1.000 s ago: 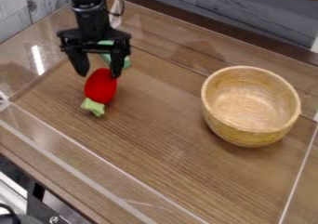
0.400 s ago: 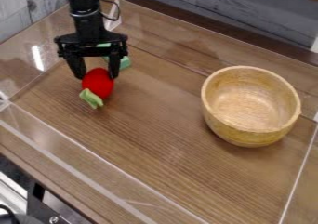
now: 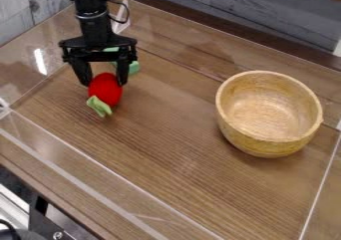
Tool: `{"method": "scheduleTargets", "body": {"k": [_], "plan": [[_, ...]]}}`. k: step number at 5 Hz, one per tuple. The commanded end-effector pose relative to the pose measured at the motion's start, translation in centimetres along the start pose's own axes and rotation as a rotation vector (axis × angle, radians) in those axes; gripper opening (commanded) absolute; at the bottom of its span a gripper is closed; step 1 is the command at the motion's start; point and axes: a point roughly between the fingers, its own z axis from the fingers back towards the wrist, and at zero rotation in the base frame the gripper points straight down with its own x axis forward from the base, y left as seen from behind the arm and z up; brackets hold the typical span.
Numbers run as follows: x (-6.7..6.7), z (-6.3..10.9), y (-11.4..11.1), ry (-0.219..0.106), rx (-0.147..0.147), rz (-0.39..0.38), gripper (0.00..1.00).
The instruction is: Move the red object to the right side of the table
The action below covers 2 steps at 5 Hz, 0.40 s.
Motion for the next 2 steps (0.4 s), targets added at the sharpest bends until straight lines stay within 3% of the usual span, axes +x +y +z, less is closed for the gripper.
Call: {"method": "scheduleTargets", "body": {"k": [1,2], "plan": [[0.4,1.3,-0.1,-0.049,-0.002,-0.015,1.0],[1.3,1.0,1.2,-0.05,0.002,-0.022,0.0]]}}
